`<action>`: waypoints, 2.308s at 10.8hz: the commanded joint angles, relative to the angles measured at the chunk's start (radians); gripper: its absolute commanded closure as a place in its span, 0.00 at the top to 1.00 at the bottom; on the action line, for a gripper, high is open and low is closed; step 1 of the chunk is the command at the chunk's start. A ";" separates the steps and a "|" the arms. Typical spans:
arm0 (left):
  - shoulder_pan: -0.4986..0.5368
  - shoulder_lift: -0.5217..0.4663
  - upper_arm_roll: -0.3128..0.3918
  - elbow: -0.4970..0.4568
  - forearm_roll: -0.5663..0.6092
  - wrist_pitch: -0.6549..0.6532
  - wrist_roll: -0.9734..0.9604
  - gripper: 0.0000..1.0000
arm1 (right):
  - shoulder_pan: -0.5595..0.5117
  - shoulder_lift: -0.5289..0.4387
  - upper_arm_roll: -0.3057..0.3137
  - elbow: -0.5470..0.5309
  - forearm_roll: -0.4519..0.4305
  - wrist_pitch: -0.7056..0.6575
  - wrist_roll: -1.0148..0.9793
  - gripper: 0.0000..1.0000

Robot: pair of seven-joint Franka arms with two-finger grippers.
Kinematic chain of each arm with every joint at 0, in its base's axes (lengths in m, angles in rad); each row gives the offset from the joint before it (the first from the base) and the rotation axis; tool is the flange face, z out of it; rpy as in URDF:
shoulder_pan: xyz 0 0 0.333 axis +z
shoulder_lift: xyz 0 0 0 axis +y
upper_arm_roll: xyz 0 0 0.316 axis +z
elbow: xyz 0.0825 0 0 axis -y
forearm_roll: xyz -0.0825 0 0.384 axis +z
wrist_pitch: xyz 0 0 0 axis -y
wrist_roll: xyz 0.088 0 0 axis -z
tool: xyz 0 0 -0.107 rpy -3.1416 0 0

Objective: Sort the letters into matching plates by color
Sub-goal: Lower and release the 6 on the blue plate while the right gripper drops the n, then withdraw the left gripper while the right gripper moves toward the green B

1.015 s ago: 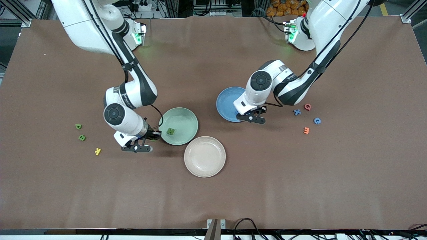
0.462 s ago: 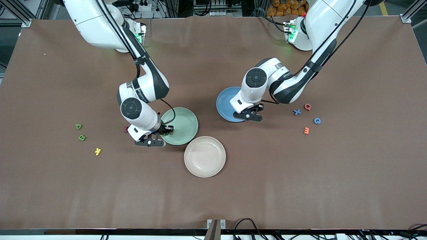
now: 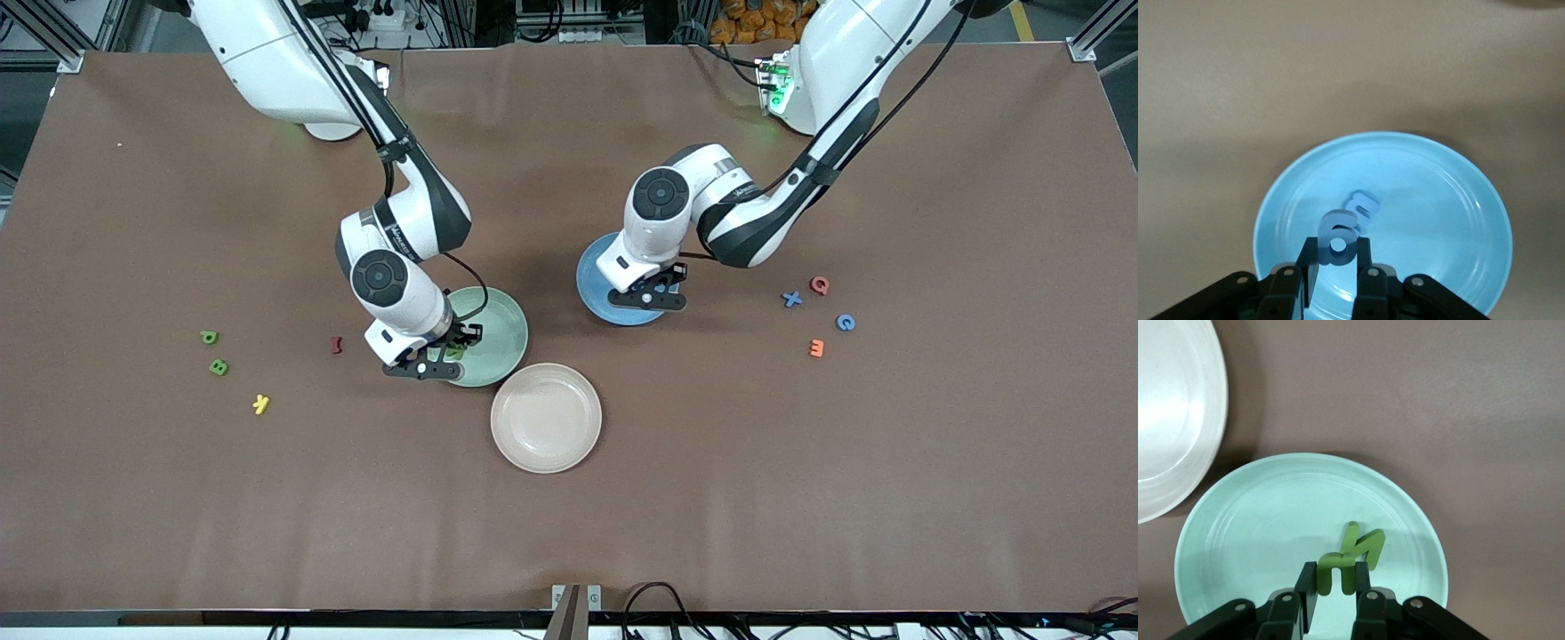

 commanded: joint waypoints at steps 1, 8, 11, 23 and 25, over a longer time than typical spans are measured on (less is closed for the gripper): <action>-0.026 0.030 -0.002 0.029 0.013 -0.019 -0.116 0.00 | 0.008 -0.003 0.004 -0.008 0.012 -0.002 0.051 0.64; -0.052 0.061 0.001 0.060 0.011 -0.019 -0.162 0.68 | -0.007 -0.010 0.000 -0.007 -0.006 -0.002 0.068 1.00; -0.052 0.064 0.003 0.060 0.011 -0.021 -0.165 1.00 | -0.053 -0.019 -0.006 -0.008 -0.009 -0.023 0.002 1.00; 0.098 -0.028 0.009 0.052 0.030 -0.214 0.039 1.00 | -0.347 -0.033 -0.015 -0.008 -0.067 -0.045 -0.286 1.00; 0.120 -0.031 0.009 0.052 0.030 -0.214 0.037 1.00 | -0.397 -0.036 -0.015 -0.010 -0.067 -0.045 -0.323 1.00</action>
